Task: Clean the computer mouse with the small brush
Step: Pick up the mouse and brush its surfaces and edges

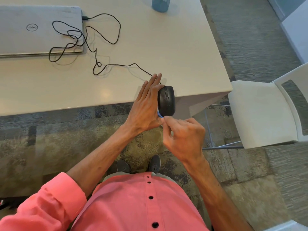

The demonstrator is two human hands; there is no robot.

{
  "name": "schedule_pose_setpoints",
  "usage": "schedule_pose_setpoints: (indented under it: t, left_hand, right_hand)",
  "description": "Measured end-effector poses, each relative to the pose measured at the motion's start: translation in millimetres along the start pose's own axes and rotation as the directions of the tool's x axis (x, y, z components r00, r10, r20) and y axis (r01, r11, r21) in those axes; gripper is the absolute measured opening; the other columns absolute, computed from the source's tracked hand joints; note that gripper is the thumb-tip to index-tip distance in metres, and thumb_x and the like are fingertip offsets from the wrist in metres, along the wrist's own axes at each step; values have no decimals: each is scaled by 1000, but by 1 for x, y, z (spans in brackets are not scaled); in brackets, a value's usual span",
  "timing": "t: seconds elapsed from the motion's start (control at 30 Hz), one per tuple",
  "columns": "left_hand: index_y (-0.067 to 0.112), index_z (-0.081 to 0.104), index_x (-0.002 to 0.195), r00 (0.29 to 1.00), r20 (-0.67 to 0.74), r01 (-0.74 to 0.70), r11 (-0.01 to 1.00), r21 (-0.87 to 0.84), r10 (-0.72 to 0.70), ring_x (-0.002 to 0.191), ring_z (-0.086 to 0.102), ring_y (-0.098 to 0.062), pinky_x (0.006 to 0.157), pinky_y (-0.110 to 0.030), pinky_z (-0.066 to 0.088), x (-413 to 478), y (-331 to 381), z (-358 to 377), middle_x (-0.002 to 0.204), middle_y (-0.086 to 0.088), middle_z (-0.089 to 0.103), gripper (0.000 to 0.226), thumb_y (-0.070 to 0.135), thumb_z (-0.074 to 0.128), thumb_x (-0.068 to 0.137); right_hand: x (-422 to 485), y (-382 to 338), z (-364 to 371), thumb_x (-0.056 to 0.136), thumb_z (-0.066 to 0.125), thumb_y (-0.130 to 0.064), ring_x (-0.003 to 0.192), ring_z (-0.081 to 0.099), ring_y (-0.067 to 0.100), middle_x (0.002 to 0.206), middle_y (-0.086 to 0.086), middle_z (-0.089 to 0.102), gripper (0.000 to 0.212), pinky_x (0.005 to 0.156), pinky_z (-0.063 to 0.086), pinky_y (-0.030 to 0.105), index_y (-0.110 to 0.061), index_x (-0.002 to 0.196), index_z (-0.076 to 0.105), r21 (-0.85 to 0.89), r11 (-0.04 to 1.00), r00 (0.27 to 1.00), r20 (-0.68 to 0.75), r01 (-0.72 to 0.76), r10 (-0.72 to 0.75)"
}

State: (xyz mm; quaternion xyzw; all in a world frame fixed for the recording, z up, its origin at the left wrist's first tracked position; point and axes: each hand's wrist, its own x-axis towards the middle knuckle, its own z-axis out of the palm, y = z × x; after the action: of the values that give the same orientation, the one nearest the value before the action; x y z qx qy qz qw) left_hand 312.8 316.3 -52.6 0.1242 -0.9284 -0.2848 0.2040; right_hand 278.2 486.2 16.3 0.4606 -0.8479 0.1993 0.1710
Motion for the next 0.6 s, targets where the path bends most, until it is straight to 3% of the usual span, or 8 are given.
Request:
schedule_pose_setpoints:
  t: [0.13,0.23,0.4,0.53,0.6]
  left_hand:
    - [-2,41,163,1000,-31,-4,1000,-2,4,178,13,-36,145,-54,12,-1,2,2,189,-20,18,109,69,79,90]
    - [-1,41,163,999,-31,10,1000,-12,-10,178,14,-35,145,-52,13,-1,1,4,189,-18,19,111,61,91,86]
    - [-2,40,163,1000,-4,-14,999,-45,14,179,9,-34,144,-56,13,1,2,2,190,-18,15,102,58,78,90]
    - [-2,40,164,1000,12,-21,999,-46,21,179,10,-35,144,-58,14,4,4,-1,189,-19,16,103,58,75,88]
    - [-3,40,163,1000,1,-26,999,-47,26,179,10,-35,143,-59,15,4,4,-1,189,-19,16,101,57,74,89]
  right_hand:
    - [4,7,-10,102,77,-18,51,67,10,66,-9,77,9,56,48,27,-17,99,85,10,998,991,-122,-61,62]
    - [9,13,-8,103,76,-19,55,71,11,74,-7,82,12,61,40,23,-15,106,86,-53,993,980,-174,-105,95]
    - [3,5,-1,103,74,-19,53,71,11,66,-7,78,12,57,51,27,-14,102,85,-28,1000,998,-68,-12,10]
    - [0,0,1,106,70,-20,45,59,12,53,-9,63,27,52,46,31,-20,80,76,-21,1000,1000,-15,15,-15]
    - [2,3,-5,105,73,-20,48,64,11,59,-9,70,18,53,49,31,-19,89,81,4,1000,998,-57,-4,4]
